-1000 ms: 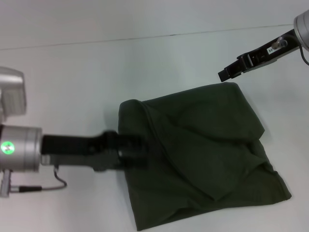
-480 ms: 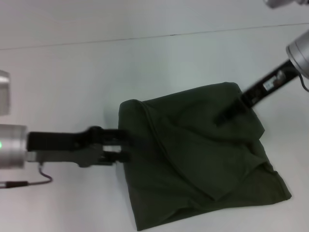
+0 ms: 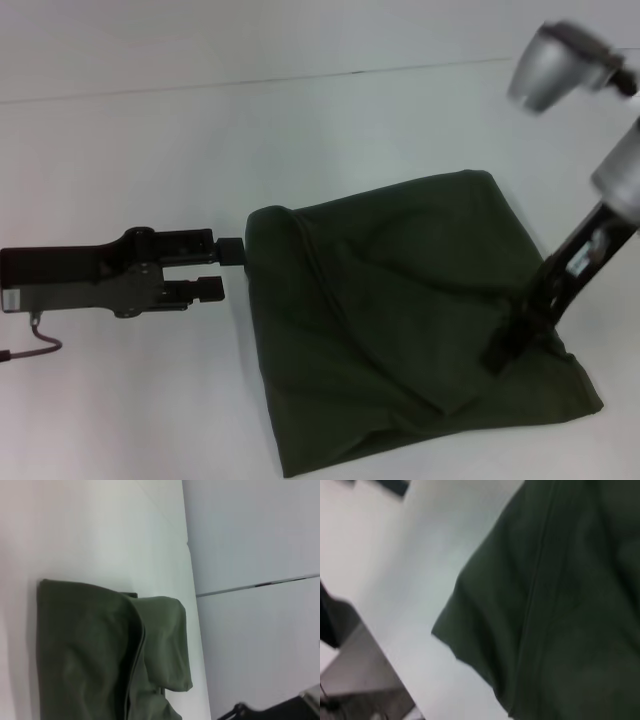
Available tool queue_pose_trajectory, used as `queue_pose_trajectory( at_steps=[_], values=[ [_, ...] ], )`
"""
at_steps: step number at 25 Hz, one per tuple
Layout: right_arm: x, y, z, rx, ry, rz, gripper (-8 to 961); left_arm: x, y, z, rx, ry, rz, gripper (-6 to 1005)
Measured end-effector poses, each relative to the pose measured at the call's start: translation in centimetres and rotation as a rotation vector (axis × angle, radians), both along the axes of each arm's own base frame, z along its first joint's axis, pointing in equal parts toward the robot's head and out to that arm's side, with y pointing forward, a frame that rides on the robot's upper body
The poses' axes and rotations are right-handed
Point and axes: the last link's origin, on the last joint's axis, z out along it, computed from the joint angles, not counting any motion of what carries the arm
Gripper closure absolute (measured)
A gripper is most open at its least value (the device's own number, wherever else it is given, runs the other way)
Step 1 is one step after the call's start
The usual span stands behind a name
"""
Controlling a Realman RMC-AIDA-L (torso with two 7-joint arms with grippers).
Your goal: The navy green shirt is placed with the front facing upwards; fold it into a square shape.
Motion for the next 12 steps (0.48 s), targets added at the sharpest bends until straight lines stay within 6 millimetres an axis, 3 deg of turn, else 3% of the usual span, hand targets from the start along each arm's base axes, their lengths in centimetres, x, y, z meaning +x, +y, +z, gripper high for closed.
queue_pose_trajectory(
  at_steps=[6,12],
  values=[
    [-0.8,-0.4,-3.5,-0.051,-0.051,0.079,523,0.0,0.0,0.1,0.006,-0.002,-0.004,262],
    [-1.0,-0.4,-5.6,-0.062,-0.093,0.106,524,-0.1,0.0,0.2,0.013,-0.007,0.0,262]
  ],
)
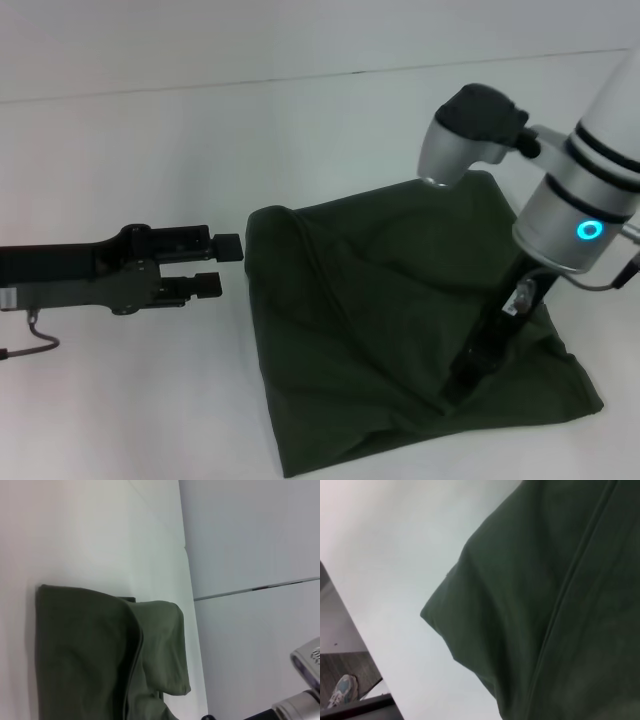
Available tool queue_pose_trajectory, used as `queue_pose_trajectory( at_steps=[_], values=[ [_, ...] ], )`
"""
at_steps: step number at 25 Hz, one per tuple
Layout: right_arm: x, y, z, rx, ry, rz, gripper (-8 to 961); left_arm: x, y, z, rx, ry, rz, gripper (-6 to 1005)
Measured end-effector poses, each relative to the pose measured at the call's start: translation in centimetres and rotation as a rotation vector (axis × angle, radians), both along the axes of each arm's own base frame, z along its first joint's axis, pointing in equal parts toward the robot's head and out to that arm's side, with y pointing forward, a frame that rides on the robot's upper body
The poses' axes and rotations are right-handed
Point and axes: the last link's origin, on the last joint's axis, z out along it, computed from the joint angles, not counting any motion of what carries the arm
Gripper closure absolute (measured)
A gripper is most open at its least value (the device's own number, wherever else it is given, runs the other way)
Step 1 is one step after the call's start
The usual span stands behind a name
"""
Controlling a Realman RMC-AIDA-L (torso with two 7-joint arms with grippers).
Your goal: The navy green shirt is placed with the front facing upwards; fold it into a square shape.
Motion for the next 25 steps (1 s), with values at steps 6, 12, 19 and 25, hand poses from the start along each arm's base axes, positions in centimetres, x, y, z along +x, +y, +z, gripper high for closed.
queue_pose_trajectory(
  at_steps=[6,12,19,25],
  values=[
    [-0.4,-0.1,-1.2,-0.016,0.055,-0.027,525,0.0,0.0,0.0,0.001,-0.002,0.0,263],
    [-0.5,-0.3,-2.0,-0.041,0.047,-0.022,526,0.0,0.0,0.0,-0.001,-0.004,-0.001,263],
    [-0.1,-0.2,-2.3,-0.024,0.001,-0.022,527,0.0,-0.1,0.0,-0.002,-0.007,0.0,264],
    [-0.1,-0.2,-2.6,-0.02,-0.019,-0.017,528,0.0,-0.1,-0.1,-0.006,-0.01,0.001,266]
  ],
)
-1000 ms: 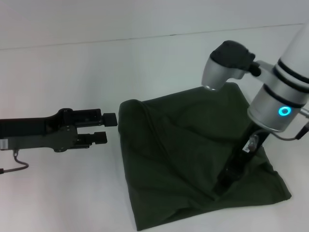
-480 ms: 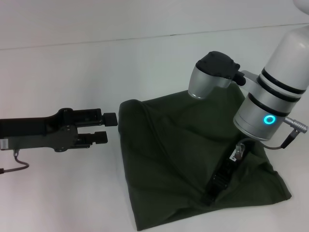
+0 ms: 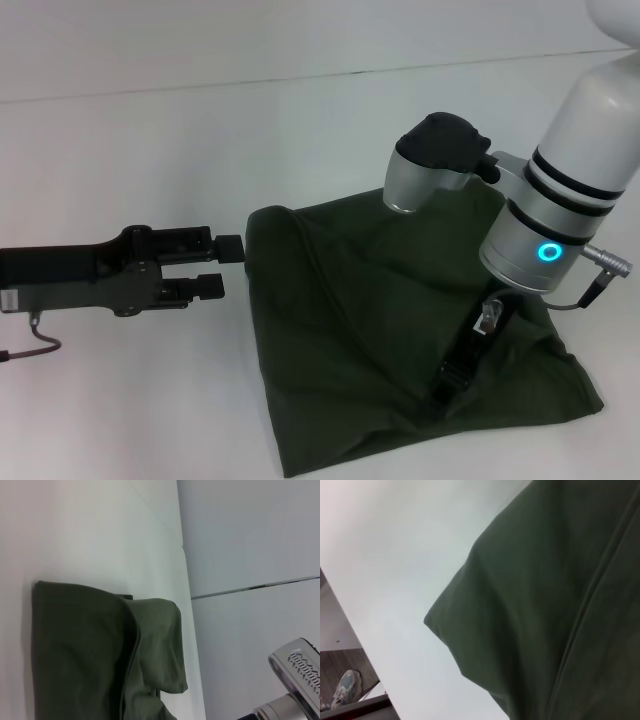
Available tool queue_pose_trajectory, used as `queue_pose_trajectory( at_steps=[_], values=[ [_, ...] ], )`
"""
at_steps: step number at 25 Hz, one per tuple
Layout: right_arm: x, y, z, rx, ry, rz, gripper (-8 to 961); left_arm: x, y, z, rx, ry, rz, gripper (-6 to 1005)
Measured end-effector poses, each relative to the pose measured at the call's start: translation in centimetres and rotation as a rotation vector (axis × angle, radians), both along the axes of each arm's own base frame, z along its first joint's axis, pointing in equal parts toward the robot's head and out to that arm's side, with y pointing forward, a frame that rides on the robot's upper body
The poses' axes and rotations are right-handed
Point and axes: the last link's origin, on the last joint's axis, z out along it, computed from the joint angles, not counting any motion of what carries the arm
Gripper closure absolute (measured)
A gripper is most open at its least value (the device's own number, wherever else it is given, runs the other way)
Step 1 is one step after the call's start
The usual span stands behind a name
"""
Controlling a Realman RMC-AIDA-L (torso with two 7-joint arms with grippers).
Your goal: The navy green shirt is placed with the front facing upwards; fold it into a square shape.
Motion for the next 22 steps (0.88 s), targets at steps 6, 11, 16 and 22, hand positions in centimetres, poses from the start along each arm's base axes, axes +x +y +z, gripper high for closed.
queue_pose_trajectory(
  at_steps=[6,11,16,22],
  values=[
    [-0.04,0.18,0.03,0.022,-0.009,-0.019,649,0.03,-0.03,0.06,0.002,-0.006,-0.001,264],
    [0.01,0.19,0.1,0.021,-0.014,-0.019,800,0.05,-0.04,0.19,0.009,-0.017,0.0,264],
    [-0.06,0.18,0.31,0.017,-0.014,-0.022,919,0.02,-0.04,0.23,0.012,-0.02,0.001,265],
    [-0.34,0.44,0.71,0.032,-0.006,-0.02,950,0.01,-0.01,0.27,0.013,-0.02,0.001,265]
  ],
)
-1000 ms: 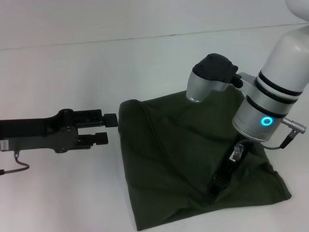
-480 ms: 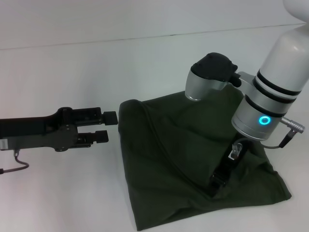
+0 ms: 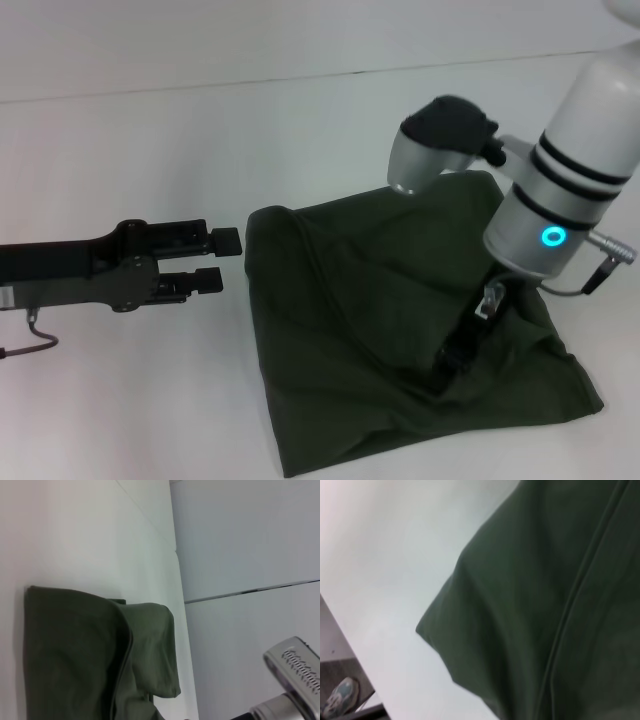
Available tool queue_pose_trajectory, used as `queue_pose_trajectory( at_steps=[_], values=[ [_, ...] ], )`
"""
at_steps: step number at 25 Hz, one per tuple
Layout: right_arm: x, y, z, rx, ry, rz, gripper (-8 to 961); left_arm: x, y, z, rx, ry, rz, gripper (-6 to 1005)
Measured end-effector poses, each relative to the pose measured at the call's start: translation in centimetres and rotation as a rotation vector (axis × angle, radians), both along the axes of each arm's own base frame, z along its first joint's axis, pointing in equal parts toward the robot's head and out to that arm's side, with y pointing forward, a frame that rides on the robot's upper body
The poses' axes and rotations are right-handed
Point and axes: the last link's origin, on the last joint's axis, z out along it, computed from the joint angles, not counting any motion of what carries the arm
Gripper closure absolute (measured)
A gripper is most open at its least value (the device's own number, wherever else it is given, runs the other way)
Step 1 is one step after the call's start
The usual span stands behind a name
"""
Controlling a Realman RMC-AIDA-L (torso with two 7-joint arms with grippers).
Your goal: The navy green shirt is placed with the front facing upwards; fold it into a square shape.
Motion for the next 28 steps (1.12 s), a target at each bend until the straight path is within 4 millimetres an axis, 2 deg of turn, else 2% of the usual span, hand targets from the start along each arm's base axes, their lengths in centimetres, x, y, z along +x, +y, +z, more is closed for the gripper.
queue_pose_trajectory(
  at_steps=[9,21,28],
  values=[
    [-1.7,2.0,3.8,0.108,0.022,0.038,951,0.0,0.0,0.1,0.002,0.0,-0.001,266],
    [-2.1,4.5,9.2,0.327,-0.031,0.063,951,0.0,0.0,0.2,0.003,-0.007,0.001,264],
    [-1.7,5.7,9.6,0.417,-0.125,0.079,950,0.0,-0.1,0.2,0.001,-0.008,0.0,264]
  ],
)
